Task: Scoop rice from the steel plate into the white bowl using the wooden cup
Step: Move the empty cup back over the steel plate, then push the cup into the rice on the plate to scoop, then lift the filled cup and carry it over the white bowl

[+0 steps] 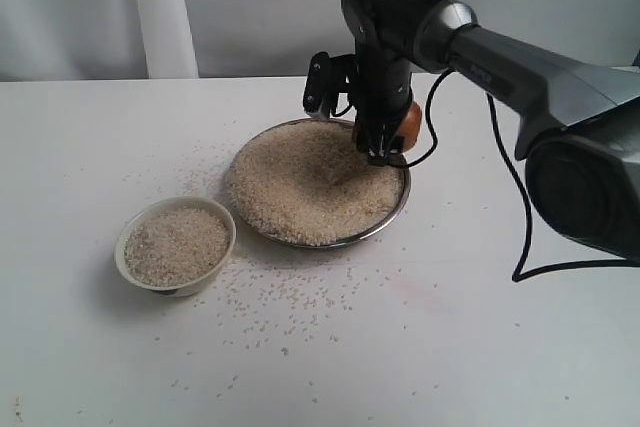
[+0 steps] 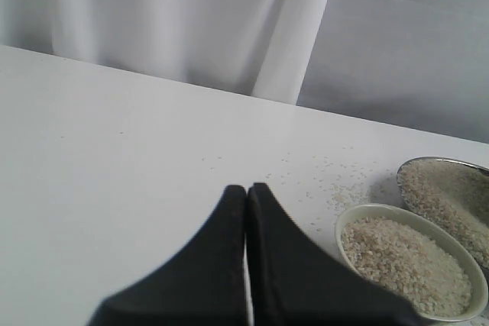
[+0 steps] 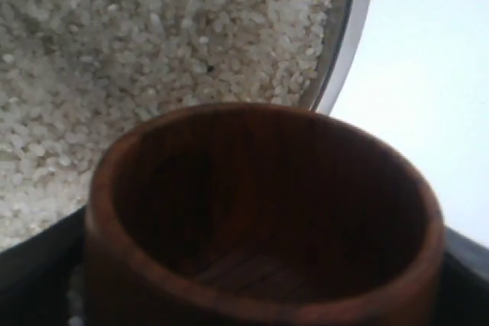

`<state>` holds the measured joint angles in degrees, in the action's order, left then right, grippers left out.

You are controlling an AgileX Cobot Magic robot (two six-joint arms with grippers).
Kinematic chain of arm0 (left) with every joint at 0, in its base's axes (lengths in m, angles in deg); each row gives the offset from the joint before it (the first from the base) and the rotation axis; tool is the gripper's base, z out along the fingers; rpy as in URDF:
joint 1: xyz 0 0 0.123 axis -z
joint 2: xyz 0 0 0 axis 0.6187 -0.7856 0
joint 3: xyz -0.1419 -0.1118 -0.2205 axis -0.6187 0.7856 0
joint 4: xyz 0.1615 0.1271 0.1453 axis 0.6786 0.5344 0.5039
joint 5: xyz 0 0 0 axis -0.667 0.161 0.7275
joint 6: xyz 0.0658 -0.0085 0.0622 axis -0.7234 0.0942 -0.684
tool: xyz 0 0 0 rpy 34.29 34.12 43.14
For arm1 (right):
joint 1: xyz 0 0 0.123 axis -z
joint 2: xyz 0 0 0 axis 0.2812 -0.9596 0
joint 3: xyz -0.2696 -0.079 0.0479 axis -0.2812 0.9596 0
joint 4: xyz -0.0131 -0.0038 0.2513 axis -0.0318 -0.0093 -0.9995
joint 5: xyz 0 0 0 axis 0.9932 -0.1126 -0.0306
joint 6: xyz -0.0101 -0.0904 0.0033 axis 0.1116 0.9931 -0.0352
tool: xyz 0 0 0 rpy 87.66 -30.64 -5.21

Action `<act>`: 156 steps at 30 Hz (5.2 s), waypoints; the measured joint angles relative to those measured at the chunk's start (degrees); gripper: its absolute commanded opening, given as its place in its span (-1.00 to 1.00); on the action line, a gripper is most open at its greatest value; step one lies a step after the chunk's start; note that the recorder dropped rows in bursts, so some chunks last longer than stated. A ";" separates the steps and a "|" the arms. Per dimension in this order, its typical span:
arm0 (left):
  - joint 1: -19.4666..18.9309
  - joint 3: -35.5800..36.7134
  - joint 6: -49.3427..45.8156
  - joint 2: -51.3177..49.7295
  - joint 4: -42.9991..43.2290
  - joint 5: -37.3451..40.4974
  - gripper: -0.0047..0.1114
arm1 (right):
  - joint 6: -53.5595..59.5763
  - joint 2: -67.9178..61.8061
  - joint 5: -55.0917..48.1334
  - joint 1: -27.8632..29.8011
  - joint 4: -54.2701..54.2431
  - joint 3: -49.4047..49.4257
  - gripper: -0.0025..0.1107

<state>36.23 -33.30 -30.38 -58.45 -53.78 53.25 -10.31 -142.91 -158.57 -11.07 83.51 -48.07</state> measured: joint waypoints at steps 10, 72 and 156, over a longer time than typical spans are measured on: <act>0.00 0.00 0.00 0.00 0.00 0.00 -0.92 | 0.30 -2.79 0.12 -3.88 5.34 -0.72 -0.96; 0.00 0.00 0.00 0.00 0.00 0.00 -0.92 | 2.23 -5.93 10.55 -8.26 -3.48 -1.85 -0.96; 0.00 0.00 0.00 0.00 0.00 0.00 -0.92 | 12.82 9.17 3.14 -9.51 -38.15 -1.11 -0.96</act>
<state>36.23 -33.30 -30.38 -58.45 -53.78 53.25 2.50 -133.74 -155.43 -20.58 45.36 -49.18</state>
